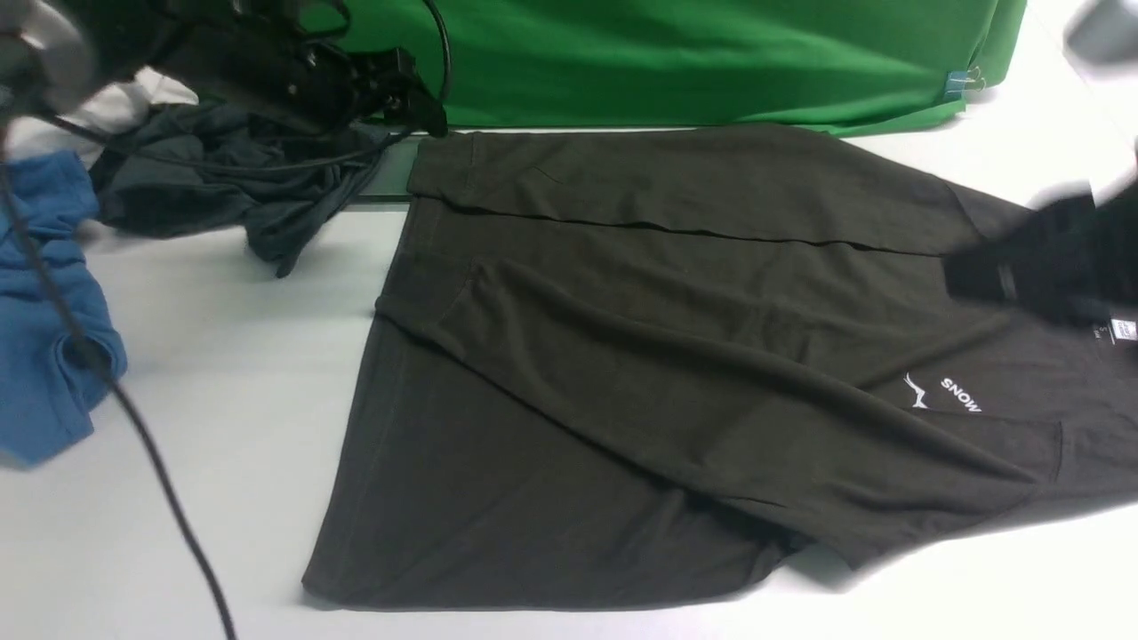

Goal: Fold a long-sleeved shirt on a white desktop.
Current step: 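Grab the top left corner of the dark shirt with the left gripper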

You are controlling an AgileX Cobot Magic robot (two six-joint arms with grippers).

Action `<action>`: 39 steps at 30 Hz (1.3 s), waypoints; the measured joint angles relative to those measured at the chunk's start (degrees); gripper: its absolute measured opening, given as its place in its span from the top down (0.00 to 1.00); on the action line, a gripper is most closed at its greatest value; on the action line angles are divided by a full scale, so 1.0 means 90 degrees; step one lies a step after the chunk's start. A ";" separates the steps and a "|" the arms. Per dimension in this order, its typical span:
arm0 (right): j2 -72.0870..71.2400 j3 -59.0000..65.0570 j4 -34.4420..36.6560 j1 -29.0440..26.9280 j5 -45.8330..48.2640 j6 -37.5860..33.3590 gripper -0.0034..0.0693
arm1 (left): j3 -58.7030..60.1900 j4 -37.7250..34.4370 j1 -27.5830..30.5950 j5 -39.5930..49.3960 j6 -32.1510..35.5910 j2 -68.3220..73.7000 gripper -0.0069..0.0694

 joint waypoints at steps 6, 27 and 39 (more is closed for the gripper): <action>0.0210 -0.0228 0.0607 0.0000 -0.0254 -0.0046 0.62 | -0.0560 -0.0059 0.0000 -0.0634 -0.0305 0.0991 0.02; 0.0210 -0.0228 0.0722 0.0000 -0.0501 -0.0046 0.62 | -0.0689 -0.1009 0.0000 -0.1655 0.0473 0.1597 0.85; 0.0210 -0.0228 0.0739 0.0000 -0.0408 -0.0046 0.62 | -0.0949 -0.0969 0.0000 -0.1252 0.0473 0.1403 0.89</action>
